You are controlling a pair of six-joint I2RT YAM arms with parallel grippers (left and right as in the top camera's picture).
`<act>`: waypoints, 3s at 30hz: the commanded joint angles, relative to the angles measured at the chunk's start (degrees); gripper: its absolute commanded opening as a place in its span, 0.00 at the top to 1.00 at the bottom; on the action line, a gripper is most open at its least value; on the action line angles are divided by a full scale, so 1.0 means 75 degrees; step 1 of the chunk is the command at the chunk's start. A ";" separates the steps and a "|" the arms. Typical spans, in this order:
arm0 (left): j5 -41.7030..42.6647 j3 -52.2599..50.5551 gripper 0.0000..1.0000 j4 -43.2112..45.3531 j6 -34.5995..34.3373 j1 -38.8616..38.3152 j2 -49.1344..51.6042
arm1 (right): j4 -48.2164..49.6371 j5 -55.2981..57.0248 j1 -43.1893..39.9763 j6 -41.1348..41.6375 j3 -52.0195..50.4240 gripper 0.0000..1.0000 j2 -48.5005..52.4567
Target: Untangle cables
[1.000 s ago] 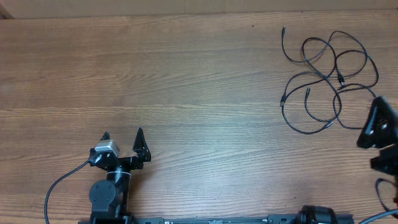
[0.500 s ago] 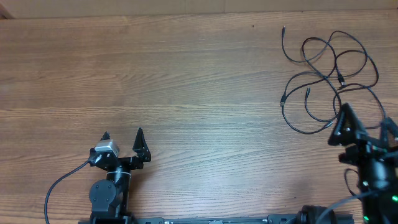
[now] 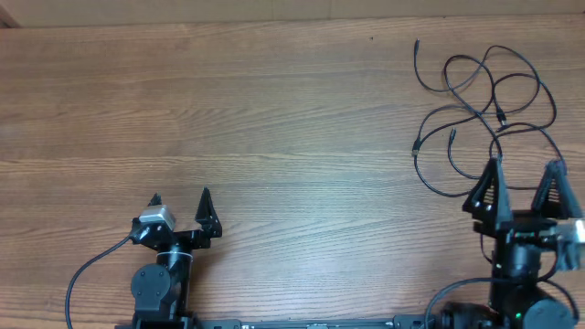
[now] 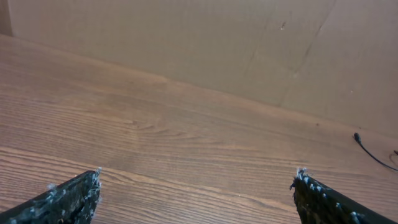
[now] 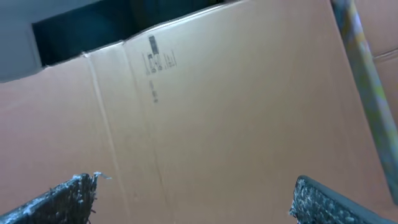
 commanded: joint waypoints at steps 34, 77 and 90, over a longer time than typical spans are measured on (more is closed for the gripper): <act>0.0041 -0.0026 0.01 0.0009 0.0143 0.0038 -0.0082 | -0.2547 0.0300 0.0886 -0.0050 -0.2113 0.00 -0.0938; 0.0041 -0.0026 0.01 0.0012 0.0143 0.0038 -0.0082 | -0.2550 0.0300 0.0886 -0.0050 -0.2113 0.00 -0.0938; 0.0041 -0.0026 0.01 0.0012 0.0143 0.0038 -0.0082 | -0.2547 0.0303 0.0886 -0.0050 -0.2113 0.00 -0.0938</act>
